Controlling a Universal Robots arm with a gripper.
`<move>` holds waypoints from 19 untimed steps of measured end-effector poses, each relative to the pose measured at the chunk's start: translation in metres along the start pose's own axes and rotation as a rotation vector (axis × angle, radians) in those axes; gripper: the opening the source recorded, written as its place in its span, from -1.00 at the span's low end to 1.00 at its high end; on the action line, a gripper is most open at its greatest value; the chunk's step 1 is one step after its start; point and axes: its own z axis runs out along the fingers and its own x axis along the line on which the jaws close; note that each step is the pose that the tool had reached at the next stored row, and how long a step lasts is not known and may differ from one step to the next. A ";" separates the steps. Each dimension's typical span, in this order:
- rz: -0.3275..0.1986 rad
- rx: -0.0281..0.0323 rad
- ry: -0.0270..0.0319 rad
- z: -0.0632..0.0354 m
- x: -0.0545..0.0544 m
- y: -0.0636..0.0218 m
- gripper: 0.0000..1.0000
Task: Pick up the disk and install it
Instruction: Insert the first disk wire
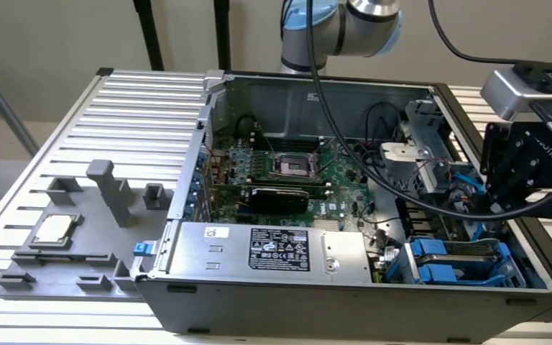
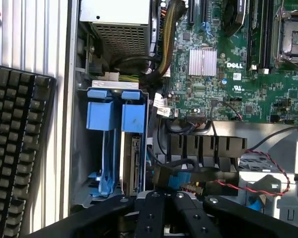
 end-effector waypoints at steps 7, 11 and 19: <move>-0.005 0.0007 -0.0436 0.0035 0.000 0.0003 -0.40; -0.007 0.0012 -0.0806 0.0037 0.003 0.0040 -0.26; -0.011 0.0024 -0.1453 0.0039 0.016 0.0161 -0.26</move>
